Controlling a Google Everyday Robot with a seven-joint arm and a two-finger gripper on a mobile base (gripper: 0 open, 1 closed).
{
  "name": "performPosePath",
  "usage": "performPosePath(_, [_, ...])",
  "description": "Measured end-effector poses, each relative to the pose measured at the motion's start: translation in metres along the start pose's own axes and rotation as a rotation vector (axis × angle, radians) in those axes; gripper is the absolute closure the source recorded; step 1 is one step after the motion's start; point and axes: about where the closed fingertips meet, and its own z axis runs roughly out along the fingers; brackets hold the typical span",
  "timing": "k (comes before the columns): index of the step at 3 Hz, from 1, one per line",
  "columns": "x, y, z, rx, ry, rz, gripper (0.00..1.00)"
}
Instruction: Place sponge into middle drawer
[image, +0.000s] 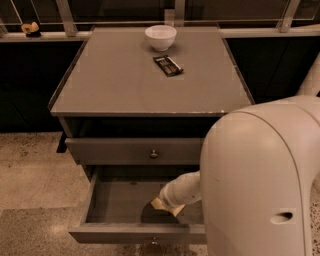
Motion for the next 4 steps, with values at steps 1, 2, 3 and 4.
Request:
performPosePath(1, [0.000,0.000,0.000,0.000,0.000,0.000,1.00])
performPosePath(2, [0.006,-0.005,0.011,0.019,0.012,0.013,1.00])
performPosePath(3, [0.011,-0.016,0.039,0.052,0.017,0.055,1.00])
performPosePath(4, [0.017,-0.025,0.067,0.077,0.013,0.084,1.00])
